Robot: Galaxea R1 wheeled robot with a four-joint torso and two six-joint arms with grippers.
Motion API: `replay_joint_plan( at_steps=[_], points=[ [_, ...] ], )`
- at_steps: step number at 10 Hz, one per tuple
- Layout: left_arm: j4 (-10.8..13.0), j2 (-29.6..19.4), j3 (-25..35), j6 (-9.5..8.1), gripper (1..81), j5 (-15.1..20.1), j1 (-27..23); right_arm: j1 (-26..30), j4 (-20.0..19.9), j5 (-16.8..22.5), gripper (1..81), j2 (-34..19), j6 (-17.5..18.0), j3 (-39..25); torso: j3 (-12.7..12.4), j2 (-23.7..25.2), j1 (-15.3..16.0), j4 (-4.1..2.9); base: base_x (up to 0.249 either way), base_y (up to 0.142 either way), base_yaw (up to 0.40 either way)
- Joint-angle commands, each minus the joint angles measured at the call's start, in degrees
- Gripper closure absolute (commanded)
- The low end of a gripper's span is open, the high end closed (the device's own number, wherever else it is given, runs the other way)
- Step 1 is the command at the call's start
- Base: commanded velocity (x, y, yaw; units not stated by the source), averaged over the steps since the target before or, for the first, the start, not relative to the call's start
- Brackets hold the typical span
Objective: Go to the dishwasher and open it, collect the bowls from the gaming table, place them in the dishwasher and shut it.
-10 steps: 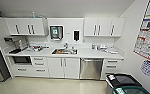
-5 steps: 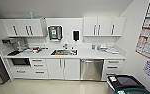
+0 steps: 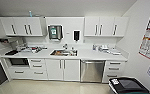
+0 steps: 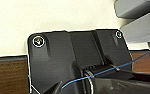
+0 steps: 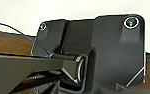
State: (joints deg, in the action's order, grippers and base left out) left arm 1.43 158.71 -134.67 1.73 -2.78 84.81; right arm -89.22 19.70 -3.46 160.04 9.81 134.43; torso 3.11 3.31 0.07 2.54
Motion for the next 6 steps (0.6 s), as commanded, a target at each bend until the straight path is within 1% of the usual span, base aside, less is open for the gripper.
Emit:
replay_joint_plan(
  at_steps=[1,6],
  points=[
    [0.60,-1.02,0.55,0.47,1.0,2.96,-3.02,2.33,0.60,2.58,1.0,-0.75,-0.23,-0.67,0.00,0.00,0.00,0.00,0.112,0.000,0.000],
    [0.60,-1.02,0.55,0.47,1.0,2.96,-2.94,2.33,0.60,2.58,1.0,-0.66,-0.23,-0.58,0.00,0.00,0.00,-0.02,0.112,0.000,0.000]
  ],
)
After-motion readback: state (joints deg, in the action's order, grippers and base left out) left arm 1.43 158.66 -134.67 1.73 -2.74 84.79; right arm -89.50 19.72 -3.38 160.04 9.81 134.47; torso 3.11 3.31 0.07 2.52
